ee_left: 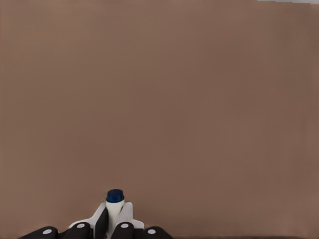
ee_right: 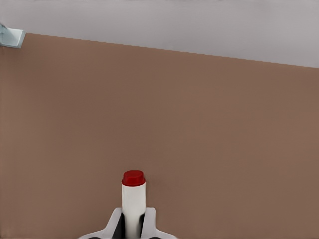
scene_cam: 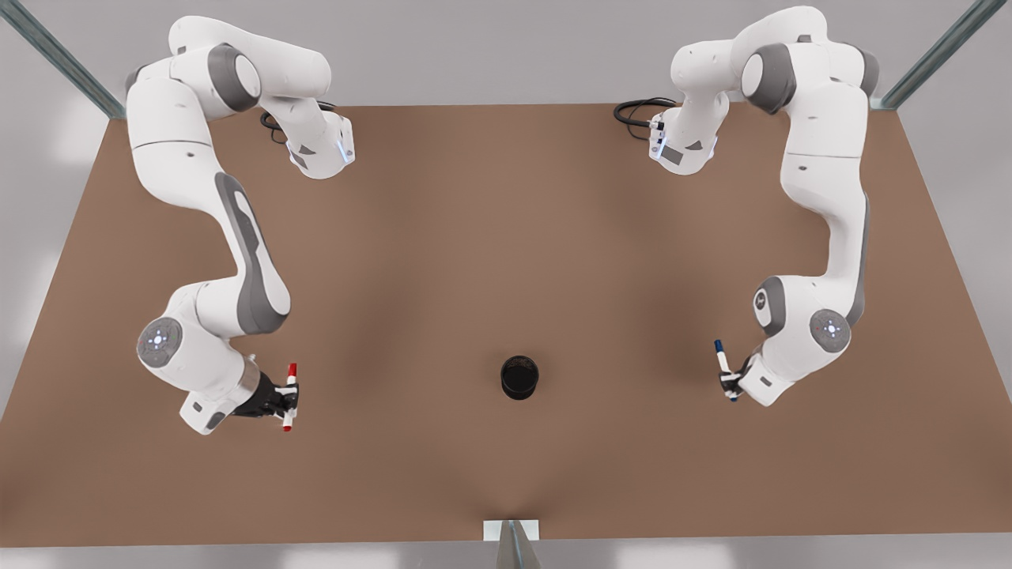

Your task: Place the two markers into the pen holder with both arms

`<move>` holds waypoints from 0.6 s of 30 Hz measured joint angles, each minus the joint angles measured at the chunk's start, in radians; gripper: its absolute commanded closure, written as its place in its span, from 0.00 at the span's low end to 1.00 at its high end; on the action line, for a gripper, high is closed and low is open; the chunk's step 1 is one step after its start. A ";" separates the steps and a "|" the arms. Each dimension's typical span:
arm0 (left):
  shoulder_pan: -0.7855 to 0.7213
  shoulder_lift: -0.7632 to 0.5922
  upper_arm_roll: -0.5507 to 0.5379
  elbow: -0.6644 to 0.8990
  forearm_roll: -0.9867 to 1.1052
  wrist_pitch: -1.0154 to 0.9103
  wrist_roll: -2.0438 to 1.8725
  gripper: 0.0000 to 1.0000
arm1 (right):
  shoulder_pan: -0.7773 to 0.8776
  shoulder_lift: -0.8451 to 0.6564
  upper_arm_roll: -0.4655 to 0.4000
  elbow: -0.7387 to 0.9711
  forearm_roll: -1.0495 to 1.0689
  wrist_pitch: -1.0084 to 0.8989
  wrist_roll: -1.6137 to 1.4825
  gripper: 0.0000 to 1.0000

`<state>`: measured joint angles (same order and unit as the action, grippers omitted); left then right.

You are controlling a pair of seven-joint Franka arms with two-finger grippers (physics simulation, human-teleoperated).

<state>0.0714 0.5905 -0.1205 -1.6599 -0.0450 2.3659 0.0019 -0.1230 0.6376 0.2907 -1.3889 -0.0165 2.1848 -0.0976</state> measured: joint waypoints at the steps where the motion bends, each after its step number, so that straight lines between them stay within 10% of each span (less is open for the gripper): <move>1: 0.000 -0.010 -0.010 0.008 -0.015 -0.016 -0.003 0.79 | 0.003 0.000 0.002 0.003 0.000 -0.002 0.002 0.79; 10: -0.195 0.137 -0.213 0.383 -0.152 0.021 -0.025 0.79 | 0.004 0.000 0.002 0.006 -0.004 -0.015 0.013 0.79; 18: -0.286 0.291 -0.322 0.385 -0.188 0.372 -0.030 0.79 | 0.001 0.000 0.002 0.006 -0.024 -0.018 0.019 0.79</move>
<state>-0.2149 0.8812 -0.4427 -1.2751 -0.2331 2.7380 -0.0282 -0.1218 0.6379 0.2927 -1.3827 -0.0400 2.1669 -0.0784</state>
